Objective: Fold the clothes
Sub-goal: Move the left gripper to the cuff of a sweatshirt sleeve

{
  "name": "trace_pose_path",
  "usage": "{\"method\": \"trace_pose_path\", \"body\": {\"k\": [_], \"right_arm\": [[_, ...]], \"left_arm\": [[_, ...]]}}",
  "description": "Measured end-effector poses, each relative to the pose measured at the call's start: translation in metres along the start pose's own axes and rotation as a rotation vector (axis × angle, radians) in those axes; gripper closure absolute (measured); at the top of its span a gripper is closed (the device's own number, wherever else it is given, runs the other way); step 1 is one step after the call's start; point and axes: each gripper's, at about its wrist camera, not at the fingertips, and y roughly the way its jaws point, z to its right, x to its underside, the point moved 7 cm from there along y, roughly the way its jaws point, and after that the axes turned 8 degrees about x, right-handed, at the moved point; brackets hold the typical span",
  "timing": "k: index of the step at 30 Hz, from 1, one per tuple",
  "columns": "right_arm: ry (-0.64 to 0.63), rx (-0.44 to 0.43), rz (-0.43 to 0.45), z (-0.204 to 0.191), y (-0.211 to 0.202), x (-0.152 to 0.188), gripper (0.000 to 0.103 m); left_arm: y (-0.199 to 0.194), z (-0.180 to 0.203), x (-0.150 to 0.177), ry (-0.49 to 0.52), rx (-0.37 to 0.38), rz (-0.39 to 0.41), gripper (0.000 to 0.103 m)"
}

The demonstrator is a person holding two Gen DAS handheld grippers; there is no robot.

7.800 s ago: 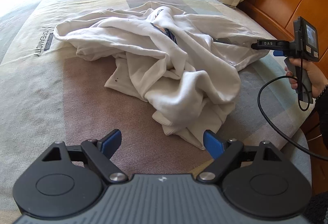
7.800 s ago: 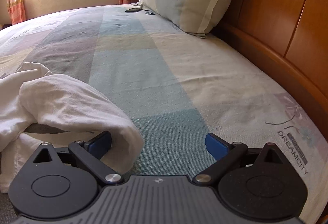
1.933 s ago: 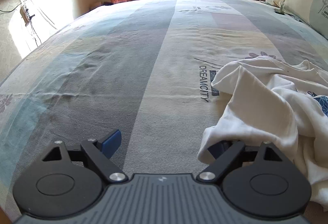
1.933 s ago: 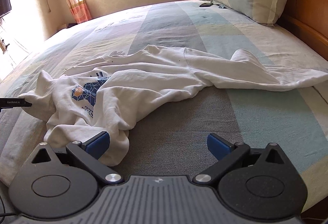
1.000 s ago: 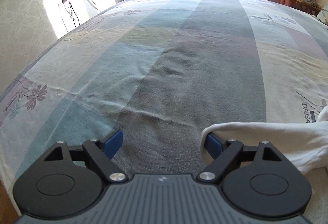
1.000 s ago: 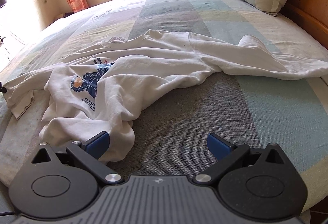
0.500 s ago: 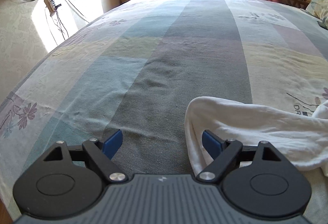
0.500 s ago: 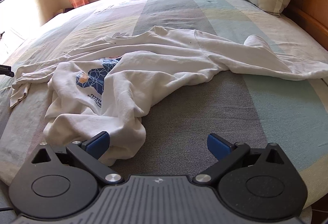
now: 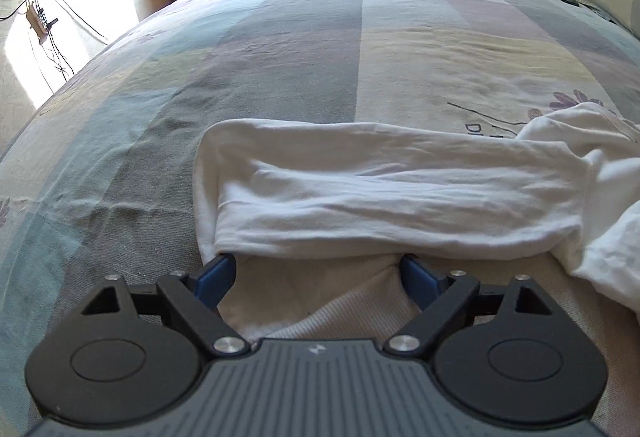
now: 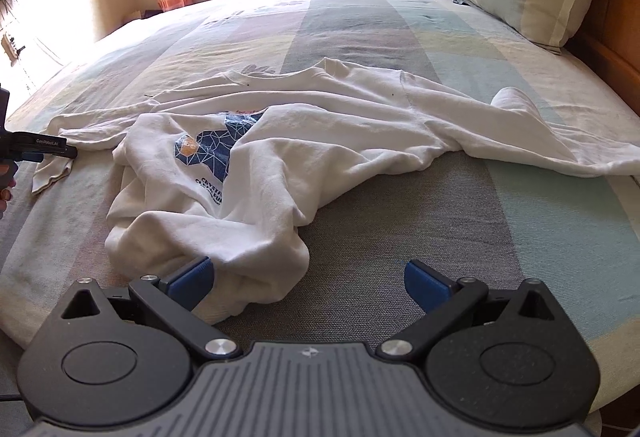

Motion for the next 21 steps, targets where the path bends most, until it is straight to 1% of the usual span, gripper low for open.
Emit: {"method": "trace_pose_path", "body": {"k": [2,5,8,10,12,14,17,18,20,21], "right_arm": [[0.024,0.000,-0.007,0.005,0.000,0.002,0.000],[0.037,0.003,-0.016,0.008,0.003,0.004,0.000],[0.033,-0.004,-0.019,0.005,0.005,0.003,0.000],[0.031,-0.009,-0.017,0.002,0.006,0.002,0.000],[0.023,-0.016,-0.016,-0.002,0.007,0.002,0.000],[0.015,-0.016,-0.016,-0.005,0.006,0.002,0.000],[0.004,-0.013,-0.015,-0.008,0.006,0.001,0.000],[0.000,-0.012,-0.015,-0.009,0.006,0.001,0.000],[-0.007,-0.010,-0.015,-0.011,0.005,0.001,0.000],[-0.011,-0.008,-0.015,-0.012,0.005,0.001,0.000]], "left_arm": [[-0.006,-0.010,0.005,0.001,-0.037,0.005,0.013],[-0.015,-0.039,0.016,0.003,-0.114,-0.006,0.013],[-0.021,-0.082,0.030,-0.041,-0.203,-0.035,0.013],[-0.026,-0.104,0.037,-0.083,-0.224,-0.051,0.015],[-0.034,-0.111,0.040,-0.094,-0.183,-0.047,0.015],[-0.042,-0.101,0.041,-0.054,-0.128,-0.034,0.015],[-0.057,-0.065,0.036,0.055,-0.033,0.012,0.015],[-0.059,-0.053,0.034,0.077,-0.004,0.028,0.015],[-0.065,-0.026,0.027,0.134,0.060,0.076,0.015],[-0.066,-0.015,0.024,0.169,0.079,0.097,0.015]]}}
